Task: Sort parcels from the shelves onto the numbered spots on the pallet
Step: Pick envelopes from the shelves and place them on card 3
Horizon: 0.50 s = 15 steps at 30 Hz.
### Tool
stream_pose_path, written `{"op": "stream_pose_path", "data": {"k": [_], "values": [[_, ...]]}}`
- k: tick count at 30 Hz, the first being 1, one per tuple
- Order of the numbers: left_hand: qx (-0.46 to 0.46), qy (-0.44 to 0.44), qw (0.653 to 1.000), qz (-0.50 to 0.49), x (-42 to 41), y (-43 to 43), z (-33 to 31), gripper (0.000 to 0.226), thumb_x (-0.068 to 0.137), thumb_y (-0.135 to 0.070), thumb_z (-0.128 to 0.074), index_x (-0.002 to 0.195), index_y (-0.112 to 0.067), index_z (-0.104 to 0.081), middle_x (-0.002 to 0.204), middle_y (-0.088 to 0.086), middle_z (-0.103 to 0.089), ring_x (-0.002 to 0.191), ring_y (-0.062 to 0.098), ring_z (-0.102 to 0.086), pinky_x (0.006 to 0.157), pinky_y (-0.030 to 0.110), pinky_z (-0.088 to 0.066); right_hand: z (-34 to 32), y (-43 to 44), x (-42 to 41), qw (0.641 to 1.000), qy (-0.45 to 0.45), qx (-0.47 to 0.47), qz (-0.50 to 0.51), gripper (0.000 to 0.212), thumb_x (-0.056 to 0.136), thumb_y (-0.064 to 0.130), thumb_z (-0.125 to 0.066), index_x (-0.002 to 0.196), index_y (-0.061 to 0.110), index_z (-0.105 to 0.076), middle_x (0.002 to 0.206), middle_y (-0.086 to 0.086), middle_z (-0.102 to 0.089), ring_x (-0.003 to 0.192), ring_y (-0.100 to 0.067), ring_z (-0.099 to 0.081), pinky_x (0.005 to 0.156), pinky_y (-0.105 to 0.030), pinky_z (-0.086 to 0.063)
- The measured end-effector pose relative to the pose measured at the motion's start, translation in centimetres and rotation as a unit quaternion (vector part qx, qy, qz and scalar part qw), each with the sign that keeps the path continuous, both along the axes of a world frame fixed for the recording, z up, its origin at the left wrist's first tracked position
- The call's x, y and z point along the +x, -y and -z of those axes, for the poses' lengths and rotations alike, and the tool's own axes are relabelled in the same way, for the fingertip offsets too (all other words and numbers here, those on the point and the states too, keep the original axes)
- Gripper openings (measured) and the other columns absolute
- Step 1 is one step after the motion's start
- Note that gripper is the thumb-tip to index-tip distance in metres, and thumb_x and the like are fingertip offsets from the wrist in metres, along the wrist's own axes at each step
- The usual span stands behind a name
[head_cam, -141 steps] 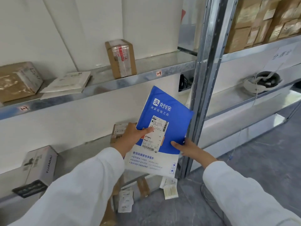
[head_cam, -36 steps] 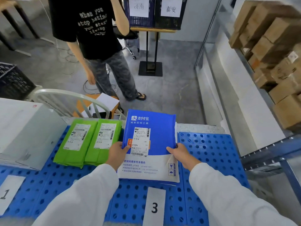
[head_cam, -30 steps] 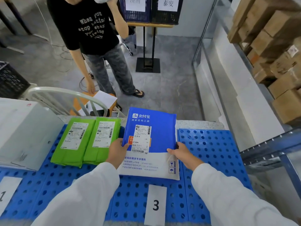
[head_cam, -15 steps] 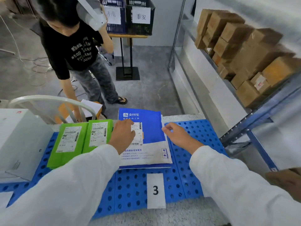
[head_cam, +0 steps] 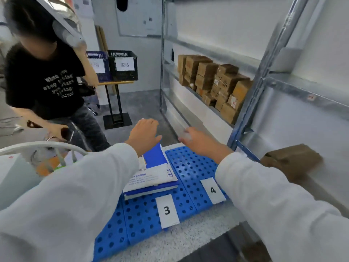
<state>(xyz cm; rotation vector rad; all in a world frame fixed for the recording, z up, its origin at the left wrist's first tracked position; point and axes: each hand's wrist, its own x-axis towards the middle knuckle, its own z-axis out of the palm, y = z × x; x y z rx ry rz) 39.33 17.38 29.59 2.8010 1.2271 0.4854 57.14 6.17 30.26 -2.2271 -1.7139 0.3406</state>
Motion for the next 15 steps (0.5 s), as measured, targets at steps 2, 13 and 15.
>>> {"op": "stream_pose_path", "data": {"k": [2,13,15], "values": [[0.009,0.013,1.0,0.014,1.2,2.2,-1.5,0.044,0.091,-0.036,-0.058,0.125,-0.008,-0.054,0.127,0.008,-0.056,0.12,0.028,-0.049,0.103,0.038,-0.039,-1.7,2.9,0.5,1.0,0.004,0.024,0.018,0.058,0.096,0.049,-0.047,0.142,0.015,-0.04,0.143,-0.005,-0.045,0.124,-0.023,-0.049,0.098,-0.035,-0.043],[0.025,-0.018,0.973,0.228,11.1,26.2,-2.6,0.037,0.09,-0.03,-0.058,0.119,-0.008,-0.058,0.115,0.008,-0.059,0.108,0.027,-0.054,0.09,0.037,-0.048,-1.6,32.3,3.1,0.973,-0.041,0.029,0.226,0.072,0.085,0.062,-0.053,0.14,0.018,-0.041,0.141,-0.002,-0.047,0.122,-0.022,-0.052,0.098,-0.04,-0.046],[0.026,-0.007,0.956,0.293,13.7,31.9,-2.4,0.029,0.087,-0.027,-0.059,0.109,-0.008,-0.06,0.107,0.008,-0.061,0.101,0.029,-0.057,0.083,0.038,-0.049,-1.2,38.8,3.5,0.96,-0.042,0.046,0.273,0.069,0.085,0.061,-0.054,0.138,0.019,-0.042,0.138,-0.003,-0.049,0.123,-0.024,-0.052,0.099,-0.04,-0.045]]}}
